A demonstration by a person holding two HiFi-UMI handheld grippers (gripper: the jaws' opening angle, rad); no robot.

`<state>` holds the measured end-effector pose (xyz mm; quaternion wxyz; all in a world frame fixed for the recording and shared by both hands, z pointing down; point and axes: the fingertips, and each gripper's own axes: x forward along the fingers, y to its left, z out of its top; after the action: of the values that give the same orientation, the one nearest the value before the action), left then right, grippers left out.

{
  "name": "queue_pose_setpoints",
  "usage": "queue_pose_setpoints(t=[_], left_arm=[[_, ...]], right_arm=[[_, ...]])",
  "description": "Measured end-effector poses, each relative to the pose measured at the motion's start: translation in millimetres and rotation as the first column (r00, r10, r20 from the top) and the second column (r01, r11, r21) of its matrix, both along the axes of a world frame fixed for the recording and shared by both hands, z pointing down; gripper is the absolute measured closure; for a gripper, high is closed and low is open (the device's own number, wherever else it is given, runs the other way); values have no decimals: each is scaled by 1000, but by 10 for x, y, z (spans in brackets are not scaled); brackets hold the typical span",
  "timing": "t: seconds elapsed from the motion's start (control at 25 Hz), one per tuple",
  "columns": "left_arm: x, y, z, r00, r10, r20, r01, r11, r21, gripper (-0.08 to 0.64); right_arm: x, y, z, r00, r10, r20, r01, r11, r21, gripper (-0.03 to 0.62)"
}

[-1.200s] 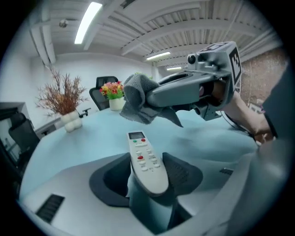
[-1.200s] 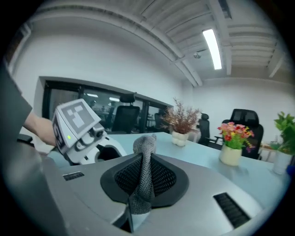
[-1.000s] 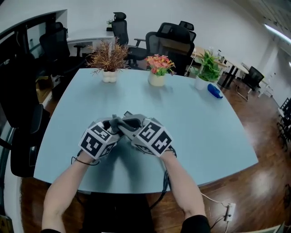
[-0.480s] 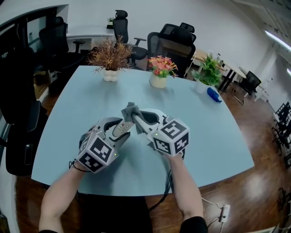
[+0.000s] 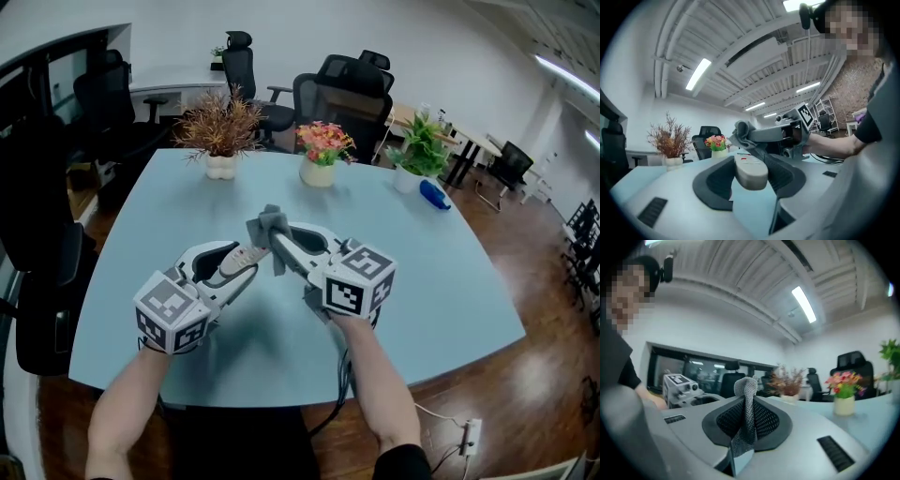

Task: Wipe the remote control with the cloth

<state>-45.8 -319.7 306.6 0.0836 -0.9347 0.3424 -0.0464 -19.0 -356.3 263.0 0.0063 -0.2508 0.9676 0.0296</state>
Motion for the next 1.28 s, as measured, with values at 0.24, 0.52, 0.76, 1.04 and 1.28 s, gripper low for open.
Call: queue_pose_setpoints(t=[0.24,0.52,0.76,1.04,1.28], left_arm=[[103,190,-205,994,88,-72,-81,993,87,364],[-418,-171,-291,694,3,-720,-260,934,-247,364],[-530,-239,-266,444,-60,-894,-436,857,-274,364],[-626,-92,-533,328,61,-943,-485,867,-113,363],[-445,50,-579,479,161,-863,-457,885,-88,364]], right_arm=[[128,-332,437,988,102,-114,-120,979,-165,568],[209,21,-280,983,170,74,-180,969,167,568],[-521,469,-63,986,118,-119,-62,918,392,568],[302,-247,-17,946,322,-49,-311,938,154,568],[-599,422,295,949,68,-309,30,953,301,568]])
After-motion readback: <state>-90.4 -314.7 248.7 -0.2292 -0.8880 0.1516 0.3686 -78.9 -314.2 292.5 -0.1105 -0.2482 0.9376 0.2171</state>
